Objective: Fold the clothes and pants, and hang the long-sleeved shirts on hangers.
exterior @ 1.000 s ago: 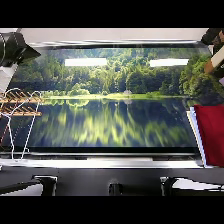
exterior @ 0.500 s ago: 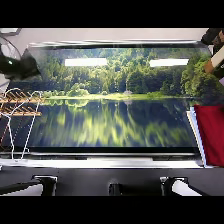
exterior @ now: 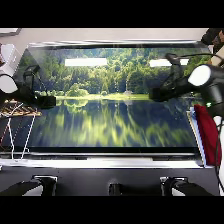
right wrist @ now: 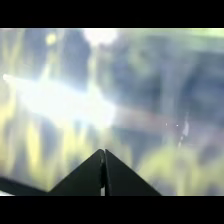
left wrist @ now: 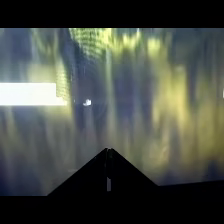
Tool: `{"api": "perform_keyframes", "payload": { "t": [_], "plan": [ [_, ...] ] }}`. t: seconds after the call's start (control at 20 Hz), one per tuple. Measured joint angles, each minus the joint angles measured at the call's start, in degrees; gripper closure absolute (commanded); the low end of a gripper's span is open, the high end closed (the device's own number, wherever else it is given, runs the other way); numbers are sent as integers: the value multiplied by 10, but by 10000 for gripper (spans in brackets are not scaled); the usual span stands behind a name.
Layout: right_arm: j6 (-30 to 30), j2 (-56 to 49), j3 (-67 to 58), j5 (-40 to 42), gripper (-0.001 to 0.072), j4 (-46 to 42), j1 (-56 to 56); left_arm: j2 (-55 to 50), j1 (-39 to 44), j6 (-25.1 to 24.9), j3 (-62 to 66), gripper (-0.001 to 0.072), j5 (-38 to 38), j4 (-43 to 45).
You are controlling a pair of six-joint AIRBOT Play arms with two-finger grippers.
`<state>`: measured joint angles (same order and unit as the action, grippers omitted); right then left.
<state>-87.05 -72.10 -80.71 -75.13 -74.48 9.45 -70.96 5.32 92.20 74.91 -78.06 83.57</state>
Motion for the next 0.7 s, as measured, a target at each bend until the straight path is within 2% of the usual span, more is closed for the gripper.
{"api": "perform_keyframes", "payload": {
  "t": [0.25, 0.7],
  "plan": [
    [-4, 0, 0, 2, 678, -11, 45, 12, 5, -3, -27, 689, -10, 4],
    [-6, 0, 0, 3, 678, -14, 55, 13, 5, -3, -33, 689, -14, 5]
  ]
}}
